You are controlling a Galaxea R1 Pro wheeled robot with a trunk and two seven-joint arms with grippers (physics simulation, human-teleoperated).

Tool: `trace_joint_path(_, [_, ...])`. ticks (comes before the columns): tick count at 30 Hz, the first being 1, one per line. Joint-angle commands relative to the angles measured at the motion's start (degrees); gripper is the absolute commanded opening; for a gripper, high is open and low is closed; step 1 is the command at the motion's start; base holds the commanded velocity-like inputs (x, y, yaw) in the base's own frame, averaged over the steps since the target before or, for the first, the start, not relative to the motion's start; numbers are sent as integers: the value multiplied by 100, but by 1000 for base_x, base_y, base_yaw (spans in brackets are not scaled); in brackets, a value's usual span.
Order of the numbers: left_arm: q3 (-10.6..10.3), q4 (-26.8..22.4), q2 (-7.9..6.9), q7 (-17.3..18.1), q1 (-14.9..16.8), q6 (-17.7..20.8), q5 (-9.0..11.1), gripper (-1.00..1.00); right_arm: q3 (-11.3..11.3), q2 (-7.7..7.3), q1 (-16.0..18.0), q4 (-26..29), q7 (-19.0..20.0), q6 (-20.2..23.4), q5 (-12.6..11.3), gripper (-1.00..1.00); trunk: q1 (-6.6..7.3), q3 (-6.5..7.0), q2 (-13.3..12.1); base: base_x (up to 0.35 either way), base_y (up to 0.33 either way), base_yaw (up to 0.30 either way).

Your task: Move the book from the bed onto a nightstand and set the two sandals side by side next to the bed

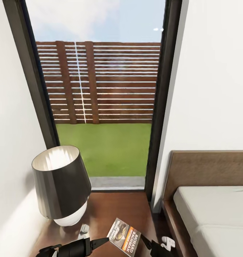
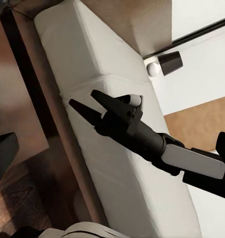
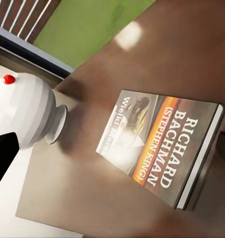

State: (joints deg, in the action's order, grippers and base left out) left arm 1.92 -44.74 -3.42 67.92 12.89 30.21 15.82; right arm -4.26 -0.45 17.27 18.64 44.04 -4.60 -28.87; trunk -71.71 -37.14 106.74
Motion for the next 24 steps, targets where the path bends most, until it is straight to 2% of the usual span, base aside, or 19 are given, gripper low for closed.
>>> trace_joint_path(1, [1, 0, -1, 11, 2, 55, 23, 100, -14, 1, 5, -9, 29, -5, -14, 100, 23, 13, -39, 0, 0, 0])
trace_joint_path(24, [1, 0, -1, -47, 2, 27, 9, 100, -14, 1, 4, -9, 34, -5, -14, 100, 529, 426, -961, 0, 0, 0])
